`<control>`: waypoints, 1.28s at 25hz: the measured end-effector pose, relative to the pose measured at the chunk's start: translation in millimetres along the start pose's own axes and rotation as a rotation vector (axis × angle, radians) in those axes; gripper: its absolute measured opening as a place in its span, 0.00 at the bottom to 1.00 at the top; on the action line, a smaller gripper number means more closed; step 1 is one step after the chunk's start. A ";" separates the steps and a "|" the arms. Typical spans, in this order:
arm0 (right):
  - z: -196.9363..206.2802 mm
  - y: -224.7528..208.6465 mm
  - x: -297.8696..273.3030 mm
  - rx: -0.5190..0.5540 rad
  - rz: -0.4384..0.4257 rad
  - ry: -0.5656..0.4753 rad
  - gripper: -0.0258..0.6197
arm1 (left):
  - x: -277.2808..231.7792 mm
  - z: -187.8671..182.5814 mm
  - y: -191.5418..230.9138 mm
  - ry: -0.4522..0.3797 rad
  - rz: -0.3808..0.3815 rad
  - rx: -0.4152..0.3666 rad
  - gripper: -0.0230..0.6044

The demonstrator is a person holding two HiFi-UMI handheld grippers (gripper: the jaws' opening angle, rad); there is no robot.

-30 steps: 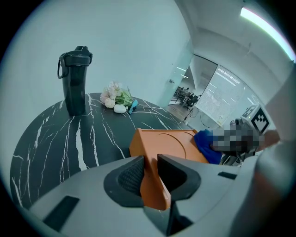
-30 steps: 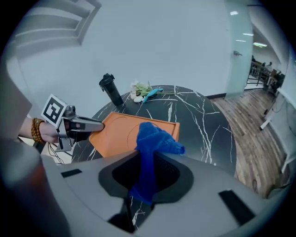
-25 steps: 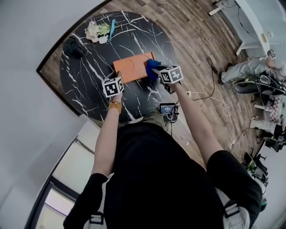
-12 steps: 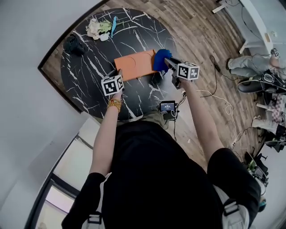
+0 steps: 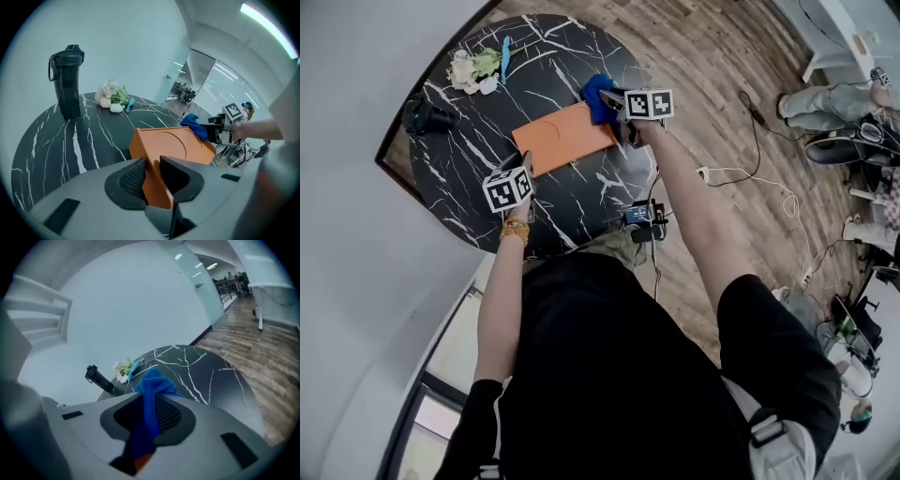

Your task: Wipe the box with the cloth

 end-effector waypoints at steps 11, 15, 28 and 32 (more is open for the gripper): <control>64.9 -16.0 21.0 -0.293 -0.222 -0.069 0.13 | 3.0 0.0 1.6 0.002 0.002 -0.045 0.19; 86.1 -10.6 31.4 -0.313 -0.223 -0.109 0.13 | 3.5 0.3 3.8 0.007 0.006 -0.052 0.19; 130.5 37.6 62.8 -0.255 0.018 -0.300 0.13 | 5.0 4.4 11.8 -0.021 0.040 0.045 0.18; 149.7 45.5 75.7 -0.366 0.101 -0.407 0.13 | -4.1 8.1 4.8 -0.025 0.065 0.060 0.18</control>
Point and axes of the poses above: the fingertips, and each gripper's own axes: x backward along the fingers, y to its left, z out of its underside, the point moved 9 cm from there along x, backward along the fingers, and after that the axes turned 9 degrees about y, right-handed, at the moved point
